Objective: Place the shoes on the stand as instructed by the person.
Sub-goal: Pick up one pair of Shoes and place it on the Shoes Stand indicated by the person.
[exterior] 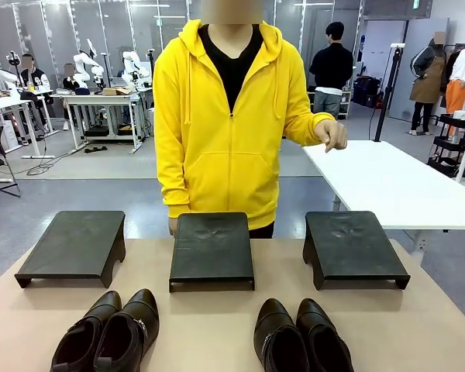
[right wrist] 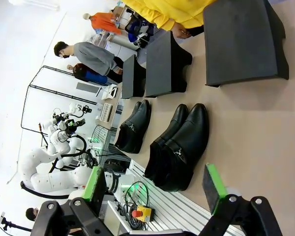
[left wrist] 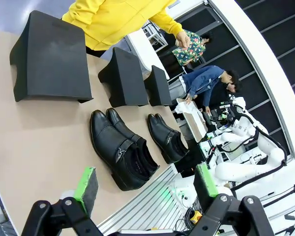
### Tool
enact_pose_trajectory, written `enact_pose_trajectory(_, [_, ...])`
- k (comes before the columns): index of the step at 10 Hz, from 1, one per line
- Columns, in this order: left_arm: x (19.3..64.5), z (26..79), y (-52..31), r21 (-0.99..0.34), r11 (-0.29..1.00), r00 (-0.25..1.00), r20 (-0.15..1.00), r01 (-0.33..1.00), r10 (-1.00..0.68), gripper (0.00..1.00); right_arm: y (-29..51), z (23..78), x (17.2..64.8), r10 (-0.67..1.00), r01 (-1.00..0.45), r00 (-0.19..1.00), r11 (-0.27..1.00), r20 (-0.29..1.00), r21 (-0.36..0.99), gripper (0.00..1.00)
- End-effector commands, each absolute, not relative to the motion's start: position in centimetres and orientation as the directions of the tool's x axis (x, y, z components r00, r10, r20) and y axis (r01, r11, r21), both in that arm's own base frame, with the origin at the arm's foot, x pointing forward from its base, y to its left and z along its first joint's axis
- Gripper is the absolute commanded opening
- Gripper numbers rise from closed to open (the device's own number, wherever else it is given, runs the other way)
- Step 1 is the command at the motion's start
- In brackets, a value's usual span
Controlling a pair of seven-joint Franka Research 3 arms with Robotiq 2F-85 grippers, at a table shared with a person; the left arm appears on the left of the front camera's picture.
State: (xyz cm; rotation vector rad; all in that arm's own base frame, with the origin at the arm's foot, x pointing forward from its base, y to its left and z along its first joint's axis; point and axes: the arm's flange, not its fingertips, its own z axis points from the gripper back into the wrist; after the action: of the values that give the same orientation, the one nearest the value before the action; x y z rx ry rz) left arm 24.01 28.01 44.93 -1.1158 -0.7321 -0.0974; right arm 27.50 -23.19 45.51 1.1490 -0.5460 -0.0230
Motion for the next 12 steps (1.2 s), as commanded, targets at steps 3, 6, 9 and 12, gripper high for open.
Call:
enact_pose_trajectory(3, [24.00, 45.02, 28.09, -0.779, 0.455, 0.759, 0.587, 0.432, 0.284, 1.00, -23.19, 45.76, 27.44, -0.297, -0.257, 0.869, 0.413, 0.396, 0.874, 1.00])
enact_pose_trajectory(6, [24.01, 44.93, 28.01, -0.781, 0.461, 0.766, 0.579, 0.422, 0.280, 1.00, -23.19, 45.76, 27.44, -0.297, -0.257, 0.869, 0.413, 0.396, 0.874, 1.00])
enact_pose_trajectory(9, [24.01, 44.93, 28.01, -0.781, 0.461, 0.766, 0.579, 0.422, 0.280, 1.00, -23.19, 45.76, 27.44, -0.297, -0.257, 0.869, 0.413, 0.396, 0.874, 1.00])
enact_pose_trajectory(12, [24.01, 44.93, 28.01, -0.781, 0.461, 0.766, 0.579, 0.422, 0.280, 1.00, -23.19, 45.76, 27.44, -0.297, -0.257, 0.869, 0.413, 0.396, 0.874, 1.00])
